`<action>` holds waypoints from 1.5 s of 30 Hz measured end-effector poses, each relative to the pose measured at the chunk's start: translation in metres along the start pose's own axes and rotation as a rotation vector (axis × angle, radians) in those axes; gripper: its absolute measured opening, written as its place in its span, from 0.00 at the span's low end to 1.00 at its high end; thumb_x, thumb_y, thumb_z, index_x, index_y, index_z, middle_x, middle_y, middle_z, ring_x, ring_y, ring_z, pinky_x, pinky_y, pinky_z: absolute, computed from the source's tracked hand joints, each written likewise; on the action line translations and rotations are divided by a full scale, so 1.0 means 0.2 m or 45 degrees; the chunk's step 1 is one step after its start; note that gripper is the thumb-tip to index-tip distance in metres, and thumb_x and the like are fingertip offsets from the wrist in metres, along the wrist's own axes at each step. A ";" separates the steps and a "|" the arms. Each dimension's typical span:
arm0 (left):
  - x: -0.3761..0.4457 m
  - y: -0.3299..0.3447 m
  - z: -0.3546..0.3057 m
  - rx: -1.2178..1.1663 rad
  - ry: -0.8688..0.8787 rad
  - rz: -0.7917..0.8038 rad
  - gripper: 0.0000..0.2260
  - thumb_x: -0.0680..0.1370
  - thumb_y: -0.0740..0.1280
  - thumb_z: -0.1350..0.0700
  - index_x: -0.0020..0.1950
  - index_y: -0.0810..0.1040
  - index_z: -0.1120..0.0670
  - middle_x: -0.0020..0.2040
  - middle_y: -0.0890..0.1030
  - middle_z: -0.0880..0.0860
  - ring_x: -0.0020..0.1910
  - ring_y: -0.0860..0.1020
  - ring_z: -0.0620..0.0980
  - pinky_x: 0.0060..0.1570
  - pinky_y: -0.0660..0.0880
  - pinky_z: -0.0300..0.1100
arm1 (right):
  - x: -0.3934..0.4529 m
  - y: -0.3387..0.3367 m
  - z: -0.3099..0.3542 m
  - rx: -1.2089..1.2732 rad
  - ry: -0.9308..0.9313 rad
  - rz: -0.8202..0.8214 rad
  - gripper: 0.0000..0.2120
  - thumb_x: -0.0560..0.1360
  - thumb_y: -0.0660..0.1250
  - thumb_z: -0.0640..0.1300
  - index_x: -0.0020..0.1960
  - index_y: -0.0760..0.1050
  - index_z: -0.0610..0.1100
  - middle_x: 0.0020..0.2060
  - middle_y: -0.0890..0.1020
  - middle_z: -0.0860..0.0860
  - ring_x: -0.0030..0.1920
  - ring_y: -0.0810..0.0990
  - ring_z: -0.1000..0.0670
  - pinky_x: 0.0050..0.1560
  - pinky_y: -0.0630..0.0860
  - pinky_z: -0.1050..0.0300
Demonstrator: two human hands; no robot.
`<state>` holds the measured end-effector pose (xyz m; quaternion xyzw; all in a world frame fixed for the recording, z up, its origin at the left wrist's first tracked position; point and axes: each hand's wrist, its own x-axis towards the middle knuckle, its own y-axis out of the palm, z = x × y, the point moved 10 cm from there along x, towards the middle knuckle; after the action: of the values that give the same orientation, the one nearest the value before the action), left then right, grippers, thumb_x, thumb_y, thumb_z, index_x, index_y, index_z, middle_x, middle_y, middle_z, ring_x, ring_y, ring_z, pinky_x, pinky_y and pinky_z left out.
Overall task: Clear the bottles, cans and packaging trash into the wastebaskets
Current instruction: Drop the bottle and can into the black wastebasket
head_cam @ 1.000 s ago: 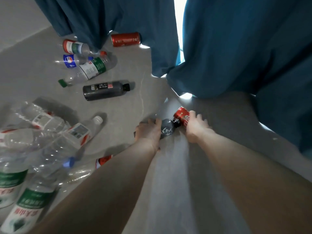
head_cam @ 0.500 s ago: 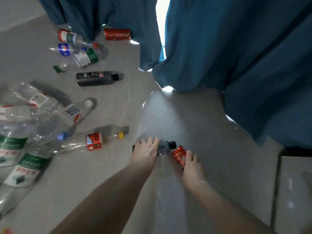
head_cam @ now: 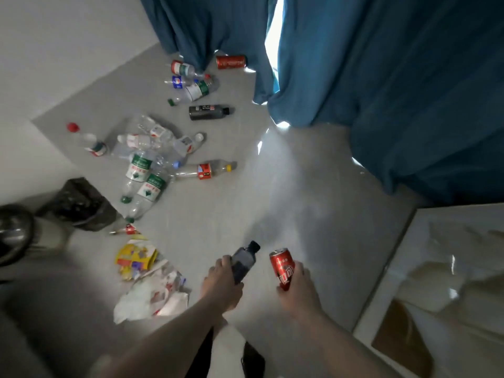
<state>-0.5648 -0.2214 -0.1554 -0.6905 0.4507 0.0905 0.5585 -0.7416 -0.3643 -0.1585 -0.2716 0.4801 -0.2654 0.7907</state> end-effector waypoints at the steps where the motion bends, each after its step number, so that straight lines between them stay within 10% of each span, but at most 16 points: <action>1: -0.17 -0.04 0.07 -0.125 -0.065 -0.026 0.26 0.73 0.71 0.50 0.68 0.65 0.51 0.61 0.74 0.51 0.60 0.75 0.56 0.57 0.73 0.49 | -0.11 -0.03 0.04 0.005 -0.042 0.001 0.34 0.72 0.73 0.48 0.73 0.61 0.48 0.63 0.72 0.47 0.58 0.77 0.44 0.55 0.77 0.50; 12: -1.44 -0.45 0.68 -1.042 -0.165 -0.415 0.24 0.68 0.75 0.60 0.54 0.65 0.44 0.46 0.80 0.58 0.34 0.77 0.51 0.35 0.77 0.53 | -1.05 -0.05 0.64 0.130 -0.491 0.092 0.30 0.68 0.74 0.50 0.67 0.69 0.50 0.55 0.77 0.52 0.50 0.79 0.51 0.47 0.73 0.58; 19: -1.76 -0.73 1.08 -1.106 -0.137 -0.647 0.23 0.72 0.77 0.58 0.57 0.69 0.41 0.48 0.83 0.44 0.43 0.83 0.46 0.43 0.81 0.49 | -1.38 0.19 1.14 0.031 -0.728 0.169 0.20 0.67 0.72 0.52 0.55 0.69 0.55 0.48 0.78 0.57 0.46 0.77 0.54 0.44 0.72 0.58; 31: -1.97 -1.26 2.03 -0.905 -0.108 -0.829 0.20 0.67 0.79 0.46 0.52 0.71 0.42 0.51 0.78 0.46 0.49 0.79 0.46 0.50 0.77 0.49 | -1.82 0.71 1.84 0.132 -0.830 0.052 0.24 0.65 0.76 0.56 0.57 0.71 0.55 0.52 0.73 0.57 0.53 0.78 0.53 0.54 0.79 0.52; 45: -1.75 -1.87 2.29 -1.033 -0.039 -0.913 0.24 0.65 0.82 0.45 0.55 0.73 0.42 0.51 0.85 0.42 0.49 0.84 0.42 0.54 0.81 0.53 | -1.63 0.78 2.42 0.217 -0.831 0.147 0.30 0.66 0.78 0.56 0.63 0.67 0.58 0.56 0.79 0.58 0.53 0.80 0.58 0.55 0.77 0.57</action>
<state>-0.3233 0.3410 0.1575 -0.9597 0.1075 0.0711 0.2496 -0.4094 0.0542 0.1245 -0.2477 0.1923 -0.1585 0.9362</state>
